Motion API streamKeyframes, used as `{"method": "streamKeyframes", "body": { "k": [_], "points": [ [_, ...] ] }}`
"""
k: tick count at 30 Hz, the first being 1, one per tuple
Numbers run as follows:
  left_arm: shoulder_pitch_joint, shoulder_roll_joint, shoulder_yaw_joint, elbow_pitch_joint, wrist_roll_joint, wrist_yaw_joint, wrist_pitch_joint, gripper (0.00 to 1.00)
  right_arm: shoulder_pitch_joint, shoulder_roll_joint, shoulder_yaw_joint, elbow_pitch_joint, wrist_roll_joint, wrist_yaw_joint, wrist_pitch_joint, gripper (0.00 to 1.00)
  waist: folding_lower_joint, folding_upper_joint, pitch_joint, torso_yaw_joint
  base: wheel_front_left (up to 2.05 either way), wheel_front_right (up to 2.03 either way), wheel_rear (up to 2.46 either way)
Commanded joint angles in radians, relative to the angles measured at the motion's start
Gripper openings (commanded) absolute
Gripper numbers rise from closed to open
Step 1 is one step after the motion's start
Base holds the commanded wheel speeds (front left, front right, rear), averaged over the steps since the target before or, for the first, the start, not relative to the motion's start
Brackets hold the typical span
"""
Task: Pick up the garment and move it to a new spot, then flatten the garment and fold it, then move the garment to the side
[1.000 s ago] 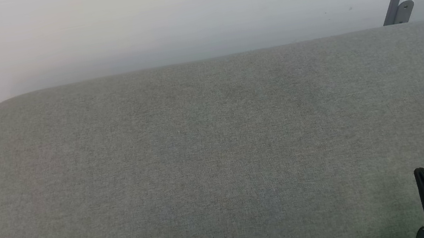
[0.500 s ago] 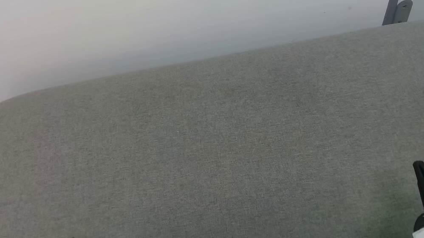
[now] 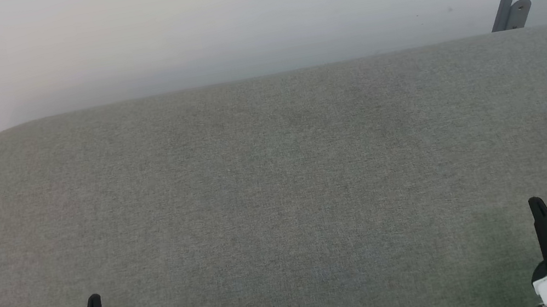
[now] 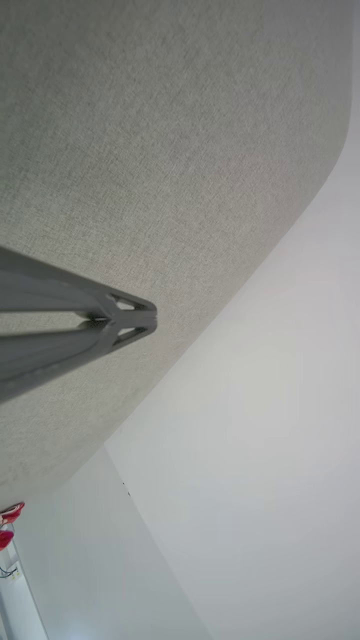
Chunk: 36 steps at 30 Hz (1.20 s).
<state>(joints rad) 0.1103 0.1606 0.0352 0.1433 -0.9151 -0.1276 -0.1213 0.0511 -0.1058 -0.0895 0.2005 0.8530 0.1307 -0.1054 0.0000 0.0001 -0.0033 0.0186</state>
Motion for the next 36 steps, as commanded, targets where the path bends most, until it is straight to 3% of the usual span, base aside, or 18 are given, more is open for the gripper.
{"method": "streamKeyframes", "body": {
  "k": [1, 36],
  "points": [
    [-0.028, 0.004, 0.007, -0.007, -0.030, -0.002, 0.009, 0.00, -0.024, -0.002, -0.002, -0.008, 0.032, 0.000, 0.008, 0.00, 0.0000, -0.0001, 0.000, 0.000, 0.00, 0.00, 0.00],
    [-0.123, -0.043, 0.032, 0.044, -0.361, -0.003, 0.110, 0.00, -0.093, 0.026, -0.014, 0.016, 0.382, 0.000, 0.112, 0.00, 0.0000, -0.0001, 0.003, -0.007, 0.00, 0.00, 0.00]
  ]
}}
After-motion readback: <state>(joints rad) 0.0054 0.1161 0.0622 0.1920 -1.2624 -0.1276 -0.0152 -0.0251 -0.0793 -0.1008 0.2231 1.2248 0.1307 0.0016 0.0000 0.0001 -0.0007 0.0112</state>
